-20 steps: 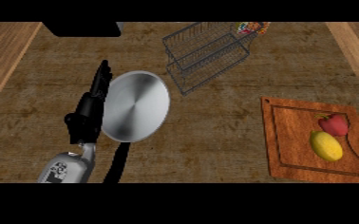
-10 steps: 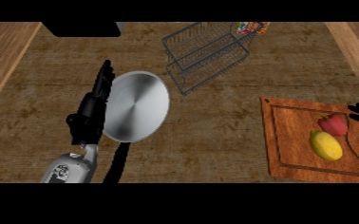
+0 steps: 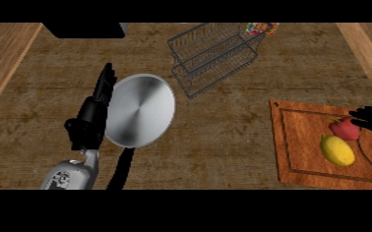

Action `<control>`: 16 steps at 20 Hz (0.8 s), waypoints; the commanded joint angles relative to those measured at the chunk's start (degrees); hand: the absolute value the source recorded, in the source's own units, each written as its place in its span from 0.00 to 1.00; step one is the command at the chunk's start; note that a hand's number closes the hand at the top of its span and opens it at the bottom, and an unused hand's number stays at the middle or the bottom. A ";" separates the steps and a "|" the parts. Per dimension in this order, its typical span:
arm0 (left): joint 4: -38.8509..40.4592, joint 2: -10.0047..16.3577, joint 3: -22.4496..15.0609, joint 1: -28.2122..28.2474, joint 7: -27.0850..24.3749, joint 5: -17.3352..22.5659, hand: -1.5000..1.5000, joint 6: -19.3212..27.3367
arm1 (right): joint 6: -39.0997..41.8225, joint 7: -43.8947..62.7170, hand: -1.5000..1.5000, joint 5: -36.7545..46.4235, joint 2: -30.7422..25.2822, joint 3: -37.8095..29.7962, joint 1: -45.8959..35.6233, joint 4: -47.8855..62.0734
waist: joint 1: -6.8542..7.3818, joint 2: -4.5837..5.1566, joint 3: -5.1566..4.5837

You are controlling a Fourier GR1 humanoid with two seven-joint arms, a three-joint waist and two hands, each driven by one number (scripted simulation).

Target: Pick the lemon from the cutting board and place it in the tiered basket

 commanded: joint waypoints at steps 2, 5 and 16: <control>-1.93 -1.67 -0.55 0.19 2.05 -1.48 0.50 0.34 | 2.35 -5.29 0.00 1.70 1.06 1.21 -3.21 5.32 | 0.18 0.02 0.01; 2.78 -2.24 0.95 -1.07 -1.01 -1.50 0.50 -0.57 | 3.68 -0.07 0.00 2.70 3.61 3.34 -0.85 -0.77 | -0.30 -0.02 -0.02; 3.17 -0.74 5.85 -3.73 -0.43 -1.15 0.50 -3.81 | -0.10 -0.01 0.00 8.37 8.15 5.50 -6.29 8.15 | 0.06 0.09 0.01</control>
